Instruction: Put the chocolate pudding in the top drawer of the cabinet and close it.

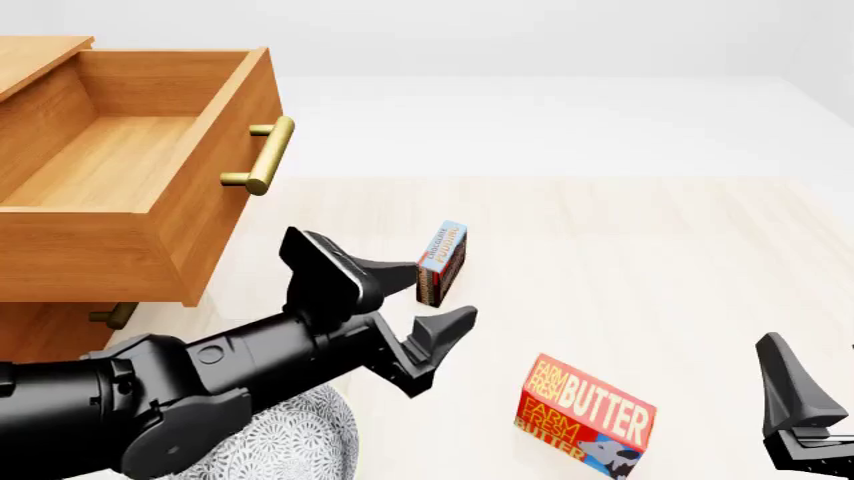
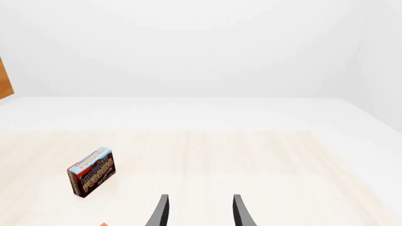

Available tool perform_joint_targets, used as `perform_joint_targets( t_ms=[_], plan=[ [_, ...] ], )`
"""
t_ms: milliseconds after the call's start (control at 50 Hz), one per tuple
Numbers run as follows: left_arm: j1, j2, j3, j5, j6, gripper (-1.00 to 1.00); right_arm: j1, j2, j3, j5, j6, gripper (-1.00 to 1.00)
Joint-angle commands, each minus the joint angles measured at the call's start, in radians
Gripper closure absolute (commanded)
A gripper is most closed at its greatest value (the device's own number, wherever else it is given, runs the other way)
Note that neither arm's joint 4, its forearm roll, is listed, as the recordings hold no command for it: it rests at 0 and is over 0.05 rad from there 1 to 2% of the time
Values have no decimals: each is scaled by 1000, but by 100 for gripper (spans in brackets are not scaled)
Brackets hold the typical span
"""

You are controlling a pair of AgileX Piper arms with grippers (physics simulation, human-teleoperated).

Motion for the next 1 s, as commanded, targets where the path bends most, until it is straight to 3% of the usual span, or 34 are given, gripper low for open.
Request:
perform_joint_targets(
  t_ms=[20,240,560,640,680,1000],
  plan=[
    [60,30,-28,15,-29,-100,0,0,0,0,0,-100],
    [50,84,-22,-20,-35,-100,0,0,0,0,0,-100],
    [103,168,-1,-86,-58,-100,0,0,0,0,0,-100],
    [114,172,-26,-53,-55,-100,0,0,0,0,0,-100],
    [141,213,-42,-51,-7,-100,0,0,0,0,0,-100],
    [149,271,-51,-97,-23,-100,0,0,0,0,0,-100]
  ],
)
